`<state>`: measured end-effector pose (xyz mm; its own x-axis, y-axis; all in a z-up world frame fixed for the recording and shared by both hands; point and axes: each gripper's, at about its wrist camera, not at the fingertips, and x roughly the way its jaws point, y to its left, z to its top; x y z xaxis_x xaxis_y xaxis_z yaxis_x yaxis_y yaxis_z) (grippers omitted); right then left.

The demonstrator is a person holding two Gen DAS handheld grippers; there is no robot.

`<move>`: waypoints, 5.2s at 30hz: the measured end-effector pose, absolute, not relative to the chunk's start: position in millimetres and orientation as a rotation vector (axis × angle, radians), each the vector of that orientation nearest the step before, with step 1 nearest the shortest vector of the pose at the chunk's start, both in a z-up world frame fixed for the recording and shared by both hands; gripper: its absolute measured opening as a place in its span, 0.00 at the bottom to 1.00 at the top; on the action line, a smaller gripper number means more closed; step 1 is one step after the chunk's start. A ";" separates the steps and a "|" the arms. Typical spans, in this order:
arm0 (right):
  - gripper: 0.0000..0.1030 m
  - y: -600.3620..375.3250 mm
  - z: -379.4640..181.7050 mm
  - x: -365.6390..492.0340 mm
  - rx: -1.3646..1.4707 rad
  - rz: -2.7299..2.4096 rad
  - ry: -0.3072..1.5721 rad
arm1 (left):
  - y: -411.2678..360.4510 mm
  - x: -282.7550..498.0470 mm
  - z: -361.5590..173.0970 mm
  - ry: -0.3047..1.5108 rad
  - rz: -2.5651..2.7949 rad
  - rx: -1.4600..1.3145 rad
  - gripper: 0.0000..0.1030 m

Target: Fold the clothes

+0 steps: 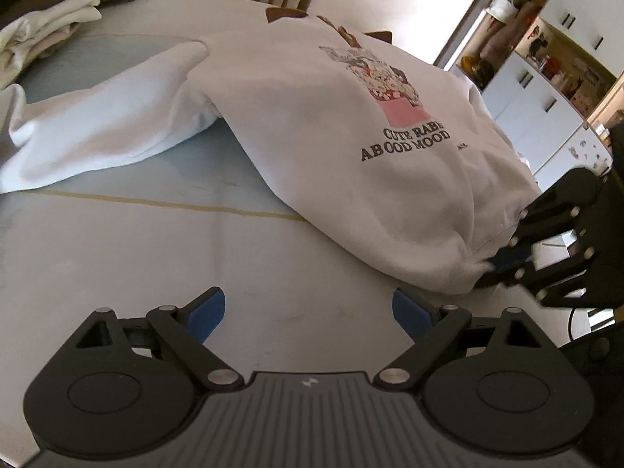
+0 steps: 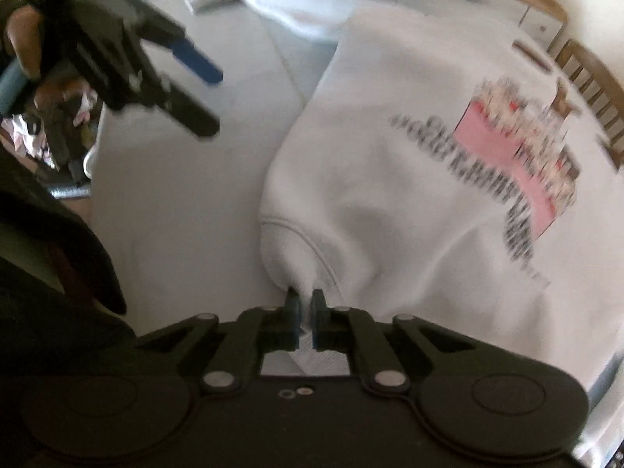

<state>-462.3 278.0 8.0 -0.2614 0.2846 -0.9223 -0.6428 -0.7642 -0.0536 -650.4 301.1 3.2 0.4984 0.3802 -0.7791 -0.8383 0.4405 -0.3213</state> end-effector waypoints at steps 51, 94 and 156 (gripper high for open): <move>1.00 270.5 -8.8 -360.1 -1.037 1.740 0.522 | 414.8 -449.9 16.2 0.813 0.822 -0.580 0.91; 1.00 238.7 74.0 -243.9 -0.801 1.668 0.646 | 245.2 -586.0 78.3 0.819 0.848 -0.527 0.17; 1.00 151.8 29.9 -324.7 -1.005 2.181 0.511 | 198.1 -582.1 48.1 0.800 1.079 -0.541 0.79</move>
